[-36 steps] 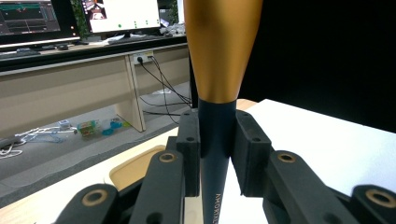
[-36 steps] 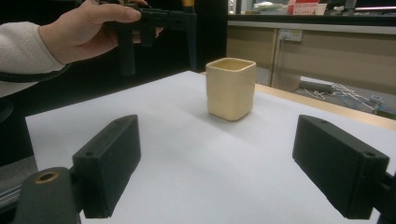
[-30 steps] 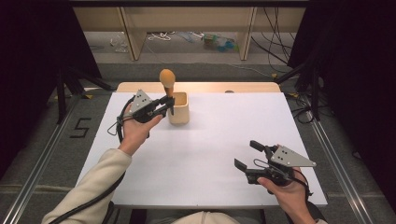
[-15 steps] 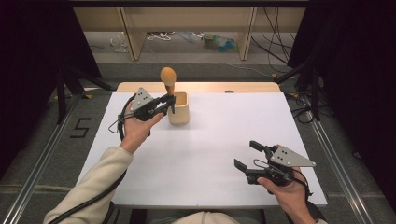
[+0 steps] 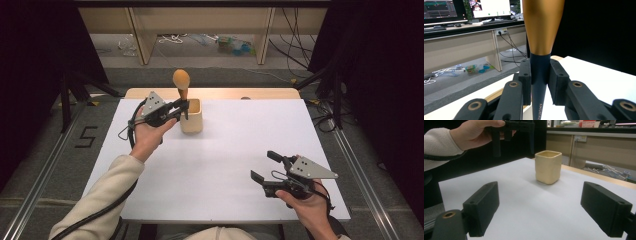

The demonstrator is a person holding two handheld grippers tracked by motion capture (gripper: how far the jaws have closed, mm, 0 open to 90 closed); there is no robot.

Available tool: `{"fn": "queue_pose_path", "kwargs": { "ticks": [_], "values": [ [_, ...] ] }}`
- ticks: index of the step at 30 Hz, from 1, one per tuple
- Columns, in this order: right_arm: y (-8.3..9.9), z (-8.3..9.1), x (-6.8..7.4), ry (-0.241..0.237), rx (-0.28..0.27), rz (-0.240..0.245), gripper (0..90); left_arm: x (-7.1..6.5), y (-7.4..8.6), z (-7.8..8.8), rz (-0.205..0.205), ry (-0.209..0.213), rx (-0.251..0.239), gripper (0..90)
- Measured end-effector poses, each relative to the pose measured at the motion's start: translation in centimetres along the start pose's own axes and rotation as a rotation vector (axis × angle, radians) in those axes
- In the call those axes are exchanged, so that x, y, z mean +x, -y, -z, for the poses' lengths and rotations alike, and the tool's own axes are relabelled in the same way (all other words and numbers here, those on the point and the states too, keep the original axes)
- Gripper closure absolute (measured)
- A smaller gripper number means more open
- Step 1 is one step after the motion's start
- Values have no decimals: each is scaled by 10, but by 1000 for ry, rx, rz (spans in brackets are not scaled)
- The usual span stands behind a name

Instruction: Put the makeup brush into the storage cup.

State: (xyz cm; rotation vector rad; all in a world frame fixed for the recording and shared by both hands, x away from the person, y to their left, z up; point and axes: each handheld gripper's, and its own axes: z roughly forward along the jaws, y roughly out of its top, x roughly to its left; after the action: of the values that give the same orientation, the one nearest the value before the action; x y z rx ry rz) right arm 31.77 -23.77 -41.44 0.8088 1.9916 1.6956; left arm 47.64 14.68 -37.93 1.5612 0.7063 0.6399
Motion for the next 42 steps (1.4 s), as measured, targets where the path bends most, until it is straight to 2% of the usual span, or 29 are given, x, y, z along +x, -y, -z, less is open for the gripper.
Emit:
{"fn": "queue_pose_path", "kwargs": {
  "ticks": [16,42],
  "values": [
    [0,1,-1,10,15,16,160,3,-4,-4,-4,-5,-7,744],
    [0,1,-1,1,19,6,159,9,-5,-12,1,-17,-12,744]
  ]
}}
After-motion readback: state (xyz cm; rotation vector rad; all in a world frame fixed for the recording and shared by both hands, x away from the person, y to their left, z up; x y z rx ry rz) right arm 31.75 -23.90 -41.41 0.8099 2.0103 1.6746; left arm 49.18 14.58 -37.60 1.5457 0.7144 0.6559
